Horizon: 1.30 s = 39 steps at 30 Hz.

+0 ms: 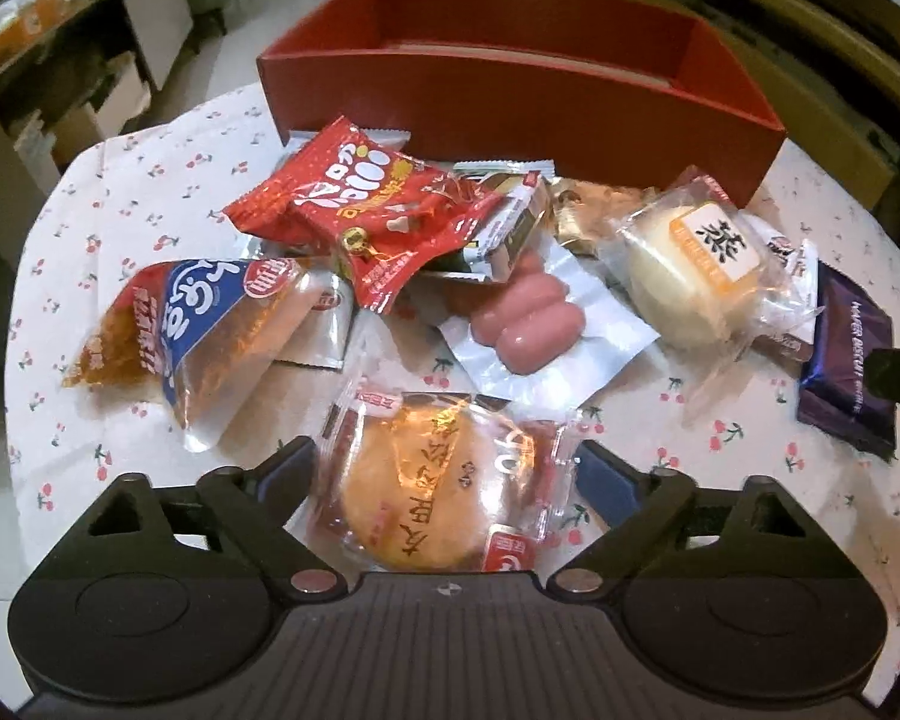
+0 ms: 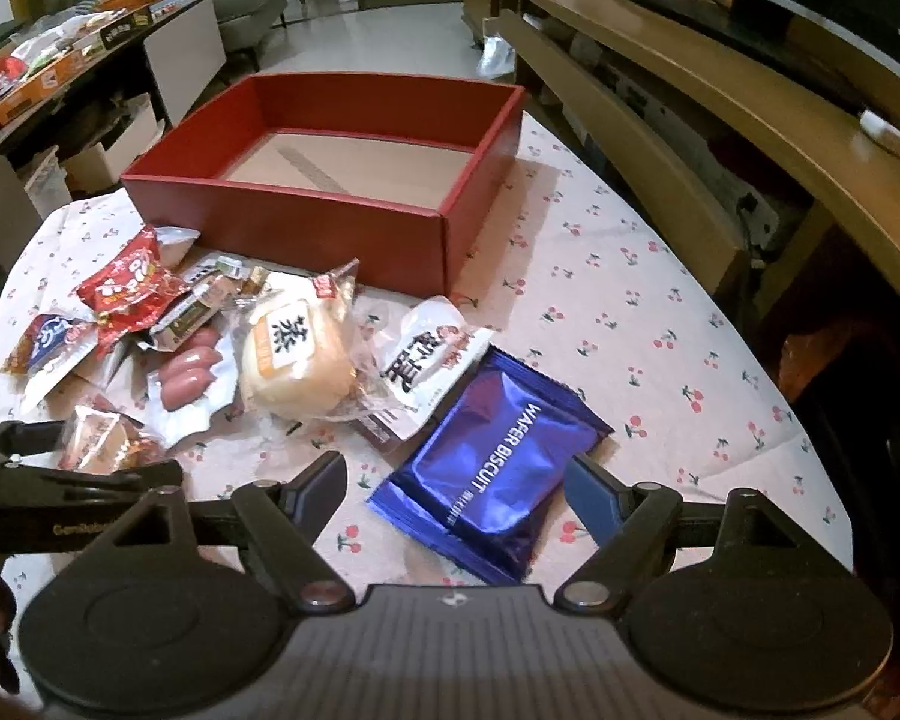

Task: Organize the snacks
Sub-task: 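Grasp the round pastry bun with the left tool while the right tool grasps the blue wafer biscuit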

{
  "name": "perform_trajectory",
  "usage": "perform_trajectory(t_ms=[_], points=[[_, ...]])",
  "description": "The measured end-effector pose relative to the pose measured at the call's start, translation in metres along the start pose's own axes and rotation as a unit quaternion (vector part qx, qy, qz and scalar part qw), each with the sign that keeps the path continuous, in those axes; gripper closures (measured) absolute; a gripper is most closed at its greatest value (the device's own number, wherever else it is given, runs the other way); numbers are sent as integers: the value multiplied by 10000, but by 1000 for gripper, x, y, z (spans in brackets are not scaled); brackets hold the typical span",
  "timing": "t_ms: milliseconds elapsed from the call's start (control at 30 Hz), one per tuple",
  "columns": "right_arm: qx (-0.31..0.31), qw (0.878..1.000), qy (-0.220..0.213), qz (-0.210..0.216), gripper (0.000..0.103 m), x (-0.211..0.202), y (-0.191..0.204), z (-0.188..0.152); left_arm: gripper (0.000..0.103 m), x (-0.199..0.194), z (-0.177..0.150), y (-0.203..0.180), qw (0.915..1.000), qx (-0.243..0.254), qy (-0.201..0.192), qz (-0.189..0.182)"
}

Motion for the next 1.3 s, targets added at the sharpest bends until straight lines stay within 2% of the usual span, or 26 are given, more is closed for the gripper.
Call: perform_trajectory(t_ms=[100,267,333,500,600,633,700,833,967,1033,1133,1233,1300], points=[[-87,10000,-20,-41,21,-1,2,-2,17,-3,-4,2,10000,-15,-48,12],[-81,9999,74,-28,40,1,0,-6,22,-11,-13,3,9999,-72,-46,-54],[-87,9999,88,-17,45,1,-1,-8,22,-13,-17,1,9999,-87,-50,-49],[-88,9999,48,6,45,-2,-1,-9,25,-18,-22,-1,9999,-100,-74,-71],[-62,10000,38,3,45,-2,-3,-9,28,-23,-23,1,9998,-126,-113,-139],[-36,10000,48,7,45,-2,-5,-9,33,-26,-24,1,9996,-139,-159,-163],[17,10000,70,13,45,-1,-7,-9,33,-28,-23,3,9993,-182,-158,-278],[70,9999,79,30,45,-1,-10,-8,31,-24,-24,3,9993,-158,-114,-306],[288,9996,14,79,44,-6,-23,-7,23,-21,-23,3,9993,-109,-76,-337],[432,9990,39,116,39,-7,-33,-7,19,-16,-23,1,9996,-53,-37,-276],[612,9981,52,63,38,-6,-45,-8,17,-13,-23,-4,9999,98,-79,-73],[739,9972,31,76,37,-7,-53,-8,20,-13,-21,-2,9999,66,-62,-107],[742,9971,65,167,32,-6,-53,-5,22,-14,-21,0,9999,65,-61,-118]])
Point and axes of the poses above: each gripper's, at about its wrist camera, not at the fingertips, and x roughly the way its jaws point, y to its left, z to its top, the point moved 2 cm from there along x, roughly the way its jaws point, and after that the axes turned 11 degrees about y, right-handed, at the moved point
